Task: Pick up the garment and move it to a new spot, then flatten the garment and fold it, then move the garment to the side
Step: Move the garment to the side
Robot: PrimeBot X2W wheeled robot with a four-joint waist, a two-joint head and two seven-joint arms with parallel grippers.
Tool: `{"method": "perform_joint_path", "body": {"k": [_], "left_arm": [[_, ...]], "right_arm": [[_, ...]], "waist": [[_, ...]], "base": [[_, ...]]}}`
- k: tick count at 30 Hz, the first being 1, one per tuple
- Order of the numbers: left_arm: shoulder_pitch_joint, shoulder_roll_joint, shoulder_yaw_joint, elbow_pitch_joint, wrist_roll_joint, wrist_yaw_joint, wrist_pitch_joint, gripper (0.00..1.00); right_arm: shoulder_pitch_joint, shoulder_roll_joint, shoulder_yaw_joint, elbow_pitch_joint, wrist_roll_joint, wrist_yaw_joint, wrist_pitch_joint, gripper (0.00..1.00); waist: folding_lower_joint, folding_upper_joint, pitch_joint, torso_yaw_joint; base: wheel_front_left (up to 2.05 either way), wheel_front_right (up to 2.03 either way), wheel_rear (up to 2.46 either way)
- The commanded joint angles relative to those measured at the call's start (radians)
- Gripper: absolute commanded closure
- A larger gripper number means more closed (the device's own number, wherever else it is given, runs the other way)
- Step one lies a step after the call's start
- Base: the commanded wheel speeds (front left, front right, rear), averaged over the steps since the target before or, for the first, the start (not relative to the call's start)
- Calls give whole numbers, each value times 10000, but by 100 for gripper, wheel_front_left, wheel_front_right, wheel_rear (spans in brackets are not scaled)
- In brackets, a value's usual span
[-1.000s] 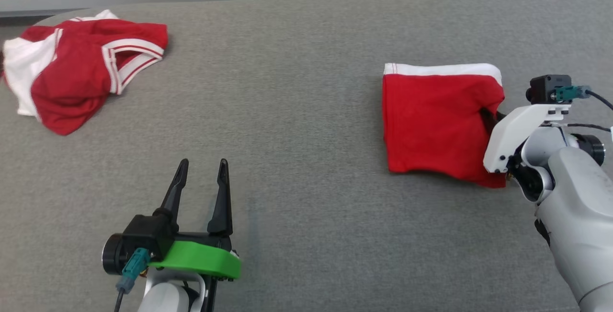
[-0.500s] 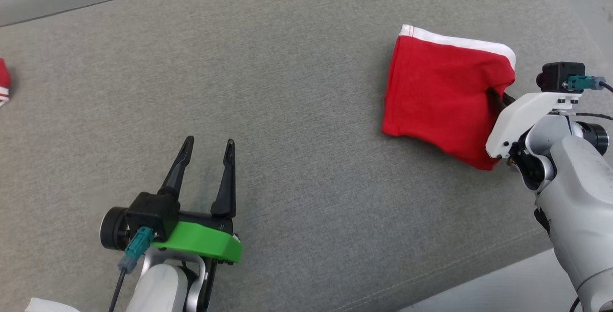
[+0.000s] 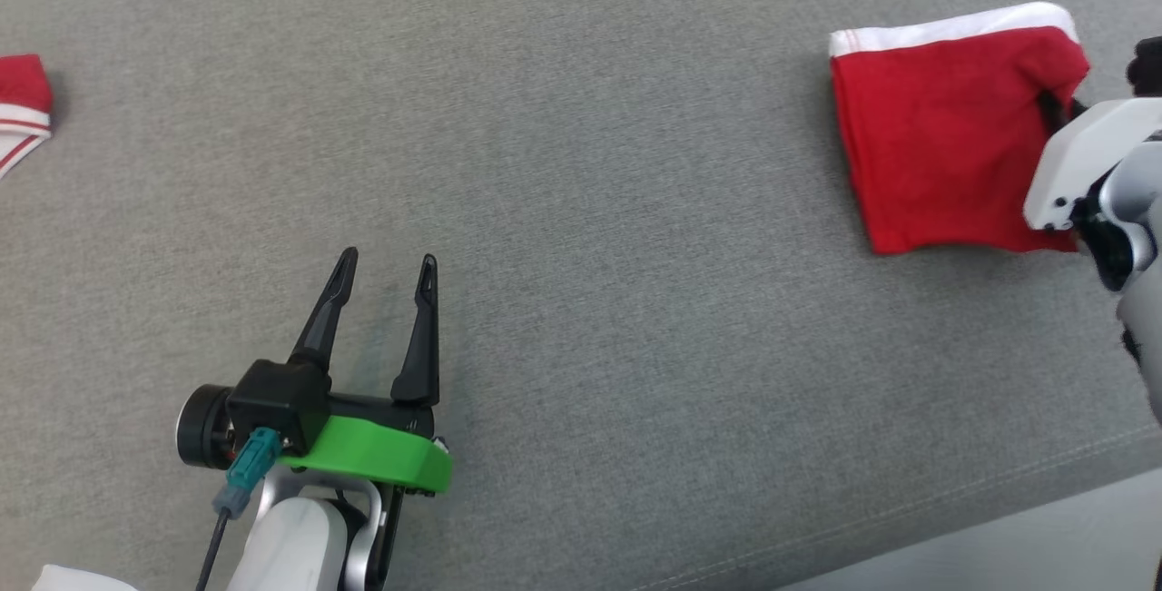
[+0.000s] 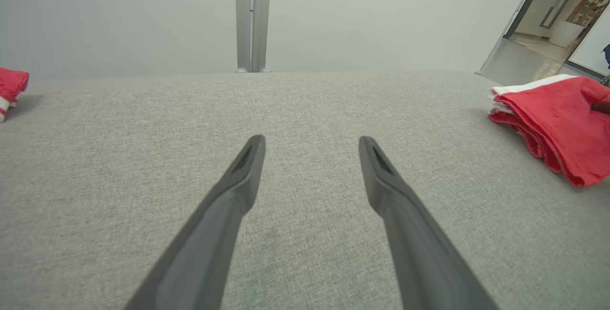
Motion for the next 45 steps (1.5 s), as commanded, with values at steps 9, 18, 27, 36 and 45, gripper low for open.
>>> {"method": "perform_joint_path", "body": {"k": [9, 18, 27, 36, 45], "left_arm": [[46, 210, 40, -395, -48, 139, 73, 0], [-27, 307, -23, -602, -30, 194, 133, 0], [-157, 348, -103, -579, -35, 236, 156, 0], [-203, 319, -187, -464, -110, 282, 115, 0], [-322, 239, -86, -66, -324, 274, -85, 0]], "right_arm": [[-1263, -1380, -355, 1054, -1108, -18, -74, 100], [-2024, -1694, -961, 1854, -1840, -18, -314, 100], [-2268, -1848, -1857, 2292, -3056, -18, -1632, 0], [-2442, -1316, -2304, 2418, -3775, -18, -2263, 0], [-2354, -394, -1827, 2163, -3914, -18, -2848, 0]], "waist": [[0, -1, 410, 1195], [0, -1, 637, 1347], [0, -1, 654, 1351], [0, -1, 475, 1274], [0, -1, -85, 1413]], "base": [[0, 0, 0], [0, 0, 0], [0, 0, 0], [0, 0, 0], [0, 0, 0]]}}
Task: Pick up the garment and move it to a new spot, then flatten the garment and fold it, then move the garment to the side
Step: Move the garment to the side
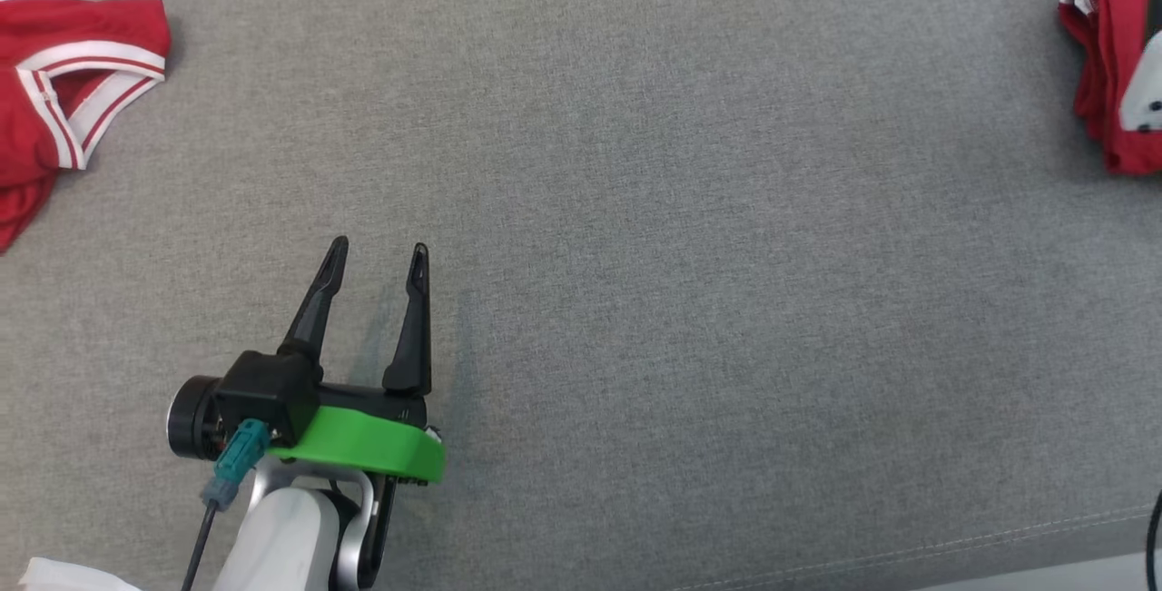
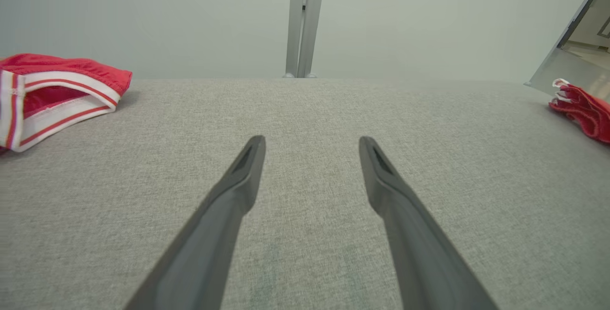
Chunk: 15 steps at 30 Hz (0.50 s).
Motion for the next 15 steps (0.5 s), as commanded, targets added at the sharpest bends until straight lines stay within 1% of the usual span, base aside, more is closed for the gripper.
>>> {"method": "perform_joint_path", "body": {"k": [1, 7, 10, 12, 15], "left_arm": [[-178, -5, 108, 114, -73, 58, -89, 0], [-132, -81, 478, 679, -351, 204, -296, 0], [65, -130, 662, 972, -473, 292, -362, 0], [189, -159, 808, 1172, -543, 350, -388, 0], [421, -212, 1025, 1433, -675, 434, -442, 0]], "right_arm": [[111, 217, 156, -120, 78, -18, -162, 0], [741, 1322, 814, -677, 599, -18, -499, 0], [1254, 1699, 1130, -1135, 842, -18, -567, 0], [1722, 2032, 1270, -1516, 1073, -18, -588, 0], [2544, 2294, 1340, -2491, 1398, -18, -591, 0]], "waist": [[0, 0, -318, 102], [0, 0, -1189, 212], [0, 0, -1637, 302], [0, 0, -1948, 389], [0, 0, -2393, 522]], "base": [[0, 0, 0], [0, 0, 0], [0, 0, 0], [0, 0, 0], [0, 0, 0]]}}
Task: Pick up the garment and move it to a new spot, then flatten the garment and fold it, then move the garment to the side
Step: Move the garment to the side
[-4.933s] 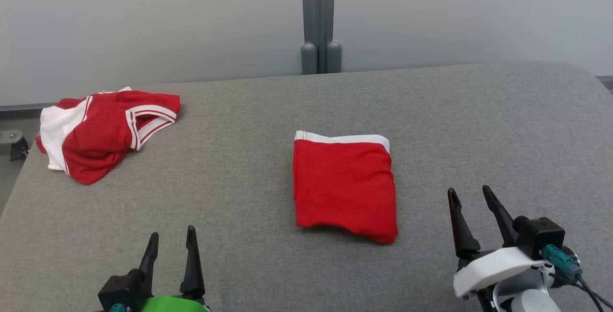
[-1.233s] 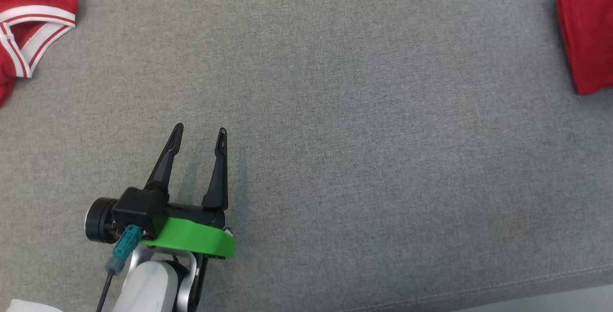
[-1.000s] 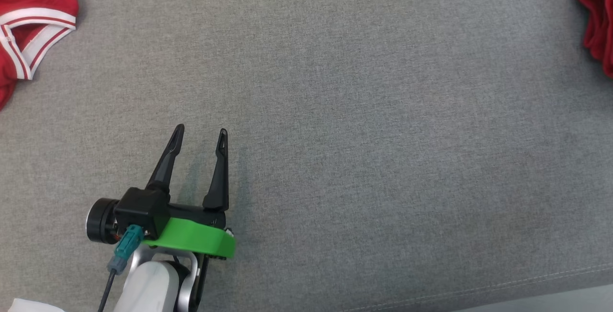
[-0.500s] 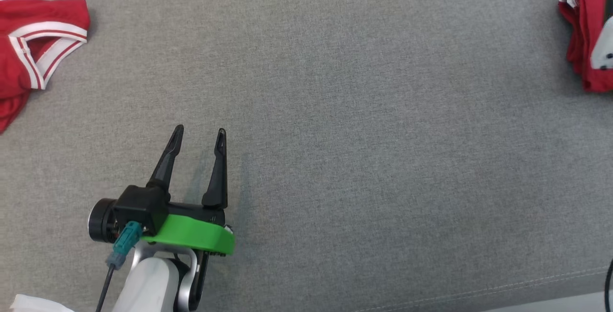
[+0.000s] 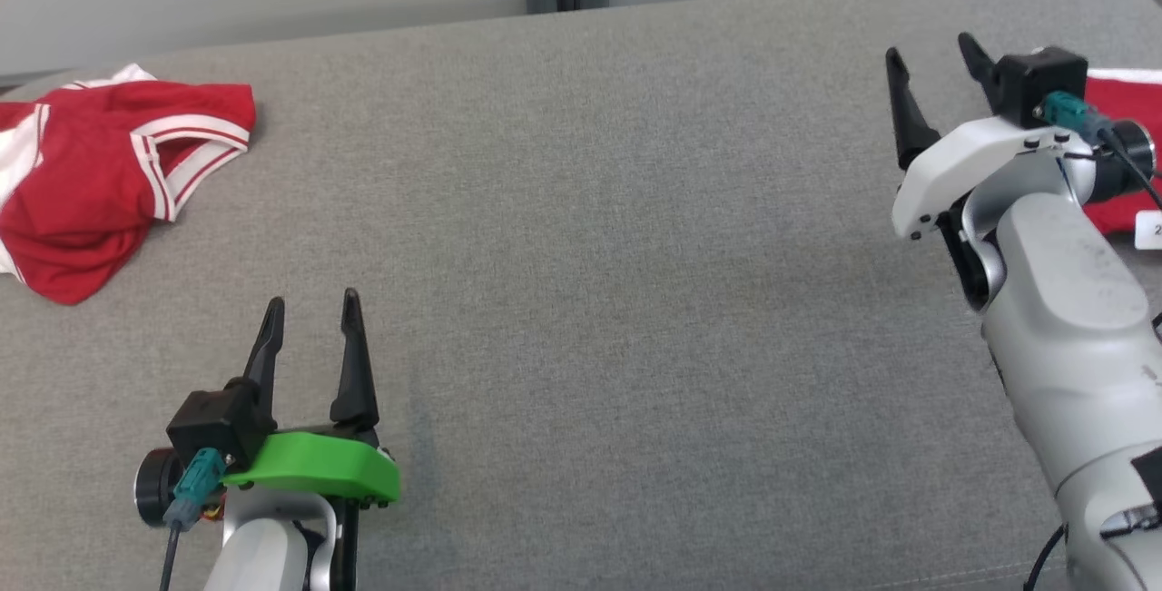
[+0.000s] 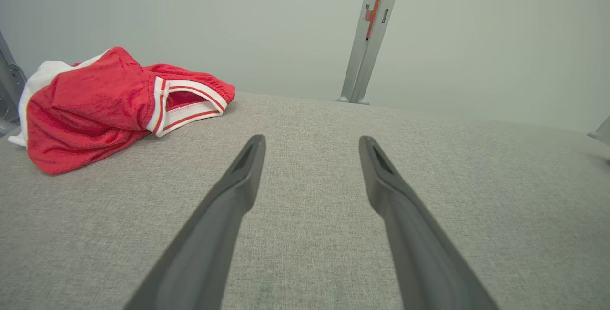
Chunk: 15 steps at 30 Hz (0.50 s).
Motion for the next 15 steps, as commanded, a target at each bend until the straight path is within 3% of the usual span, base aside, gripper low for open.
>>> {"method": "perform_joint_path", "body": {"k": [1, 7, 15], "left_arm": [[202, -11, 119, 90, -52, 82, -61, 0], [796, -82, 422, 353, -116, 134, -83, 0], [1659, -223, 462, 238, 75, 48, -79, 0]], "right_arm": [[462, 58, -23, -387, 175, -18, -35, 0], [2781, 597, -580, -2603, 289, -18, -34, 0], [6087, 1414, -1669, -5419, -549, -18, -36, 0]], "waist": [[0, 0, -730, 281], [0, 0, -1449, 503], [0, 0, -1939, 741]], "base": [[0, 0, 0], [0, 0, 0], [0, 0, 0]]}}
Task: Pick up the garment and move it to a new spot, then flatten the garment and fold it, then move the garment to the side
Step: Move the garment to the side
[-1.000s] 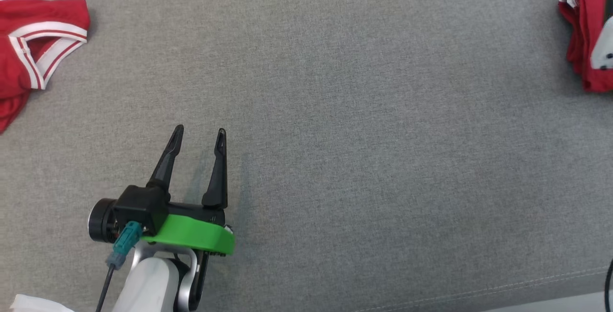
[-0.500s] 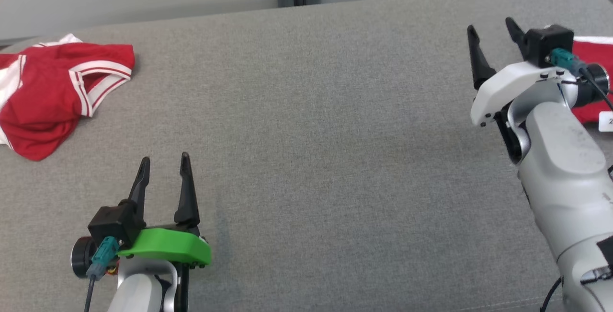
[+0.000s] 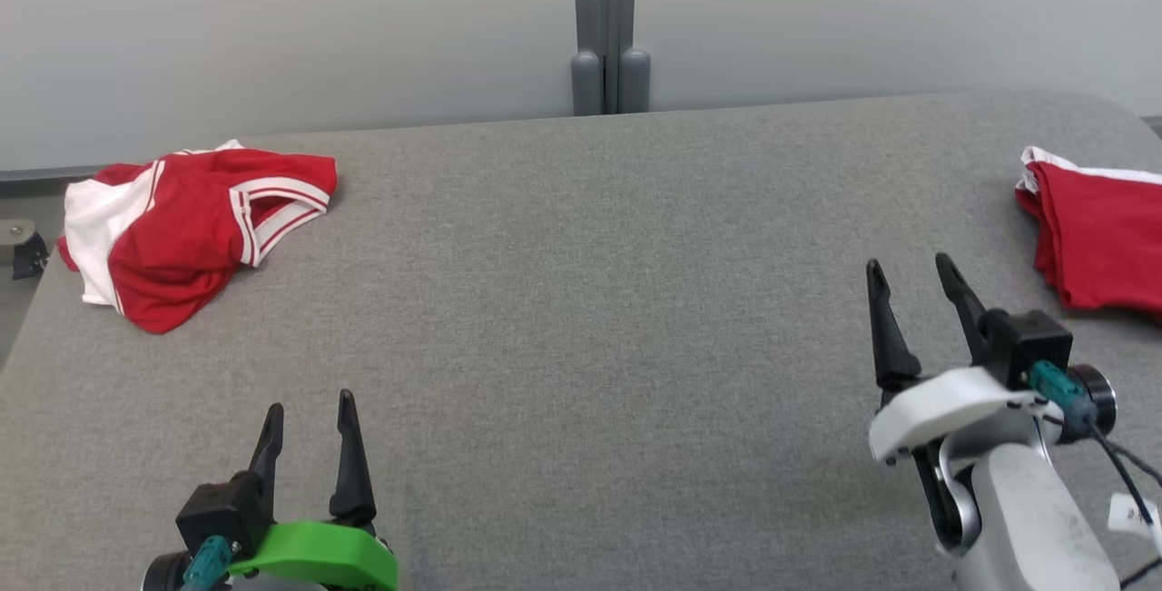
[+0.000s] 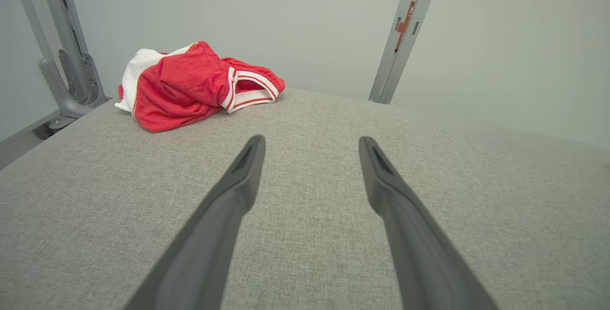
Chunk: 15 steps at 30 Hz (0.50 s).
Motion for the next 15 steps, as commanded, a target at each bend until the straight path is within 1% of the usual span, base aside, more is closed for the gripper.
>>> {"method": "perform_joint_path", "body": {"k": [1, 3, 4, 8, 15], "left_arm": [[220, -21, 0, -55, 54, -33, -13, 0], [385, -74, -12, -112, 54, -33, -15, 0], [466, -96, -6, -141, 51, -27, -15, 0], [699, -164, 8, -189, 80, -15, -14, 0], [805, -215, 16, -184, 134, -52, -15, 0]], "right_arm": [[526, 44, -48, -364, -152, -18, -28, 0], [1122, 94, 60, -845, -116, -18, -25, 0], [1386, 104, 193, -1101, 136, -18, -24, 0], [2100, 106, 614, -1792, 495, -18, 124, 0], [2722, 101, 913, -2425, 807, -18, 331, 0]], "waist": [[0, 0, -216, 198], [0, 0, -260, 221], [0, 0, -279, 230], [0, 0, -342, 209], [0, 0, -371, 177]], "base": [[0, 0, 0], [0, 0, 0], [0, 0, 0], [0, 0, 0], [0, 0, 0]]}}
